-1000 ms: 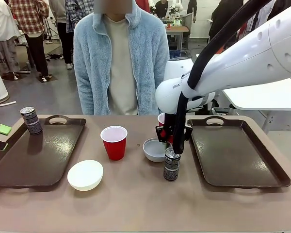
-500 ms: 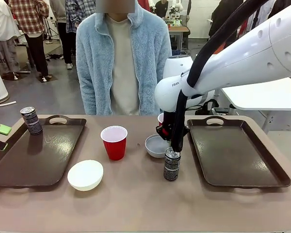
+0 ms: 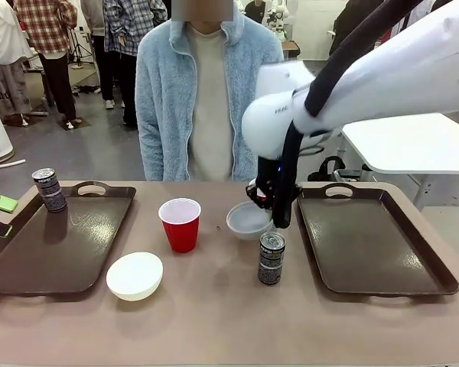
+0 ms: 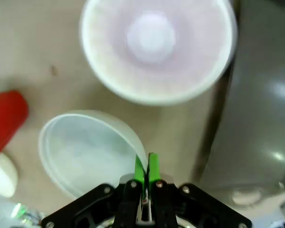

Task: Prepare tableware on both trays.
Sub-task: Pick up a Picnic Bowl from the table and place it on a Handle tray.

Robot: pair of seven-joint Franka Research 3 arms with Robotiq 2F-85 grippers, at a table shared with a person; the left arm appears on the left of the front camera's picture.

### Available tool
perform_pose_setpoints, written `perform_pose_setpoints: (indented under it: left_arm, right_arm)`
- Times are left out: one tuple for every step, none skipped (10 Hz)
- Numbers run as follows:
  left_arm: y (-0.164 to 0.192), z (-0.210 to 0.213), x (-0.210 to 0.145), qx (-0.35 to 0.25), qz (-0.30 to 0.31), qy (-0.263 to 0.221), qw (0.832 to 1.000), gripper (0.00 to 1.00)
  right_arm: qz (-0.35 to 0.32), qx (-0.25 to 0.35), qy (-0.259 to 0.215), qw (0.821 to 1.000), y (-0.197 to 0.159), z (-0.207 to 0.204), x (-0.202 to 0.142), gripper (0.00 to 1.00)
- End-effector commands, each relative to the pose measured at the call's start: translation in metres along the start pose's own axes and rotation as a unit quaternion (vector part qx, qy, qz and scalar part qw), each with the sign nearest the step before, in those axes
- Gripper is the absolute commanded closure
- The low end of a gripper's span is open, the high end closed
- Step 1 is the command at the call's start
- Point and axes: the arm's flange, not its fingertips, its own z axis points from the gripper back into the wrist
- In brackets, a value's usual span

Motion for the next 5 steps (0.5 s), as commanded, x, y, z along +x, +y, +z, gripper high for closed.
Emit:
perform_pose_setpoints:
  left_arm:
    - [0.000, 0.001, 0.000, -0.008, -0.002, -0.004, 1.000, 0.00]
    - [0.000, 0.001, 0.000, -0.008, -0.002, -0.004, 1.000, 0.00]
    - [0.000, 0.001, 0.000, -0.008, -0.002, -0.004, 1.000, 0.00]
    - [0.000, 0.001, 0.000, -0.008, -0.002, -0.004, 1.000, 0.00]
    - [0.000, 0.001, 0.000, -0.008, -0.002, -0.004, 1.000, 0.00]
  right_arm:
    - [-0.005, 0.006, -0.038, 0.999, -0.020, 0.056, -0.040, 1.00]
    - [-0.026, -0.005, -0.056, 0.998, -0.034, 0.081, -0.051, 1.00]
    - [-0.048, -0.015, -0.054, 0.997, -0.055, 0.098, -0.055, 1.00]
    - [-0.072, -0.029, -0.043, 0.996, -0.086, 0.114, -0.056, 1.00]
    - [-0.081, -0.043, -0.030, 0.995, -0.124, 0.123, -0.055, 1.00]
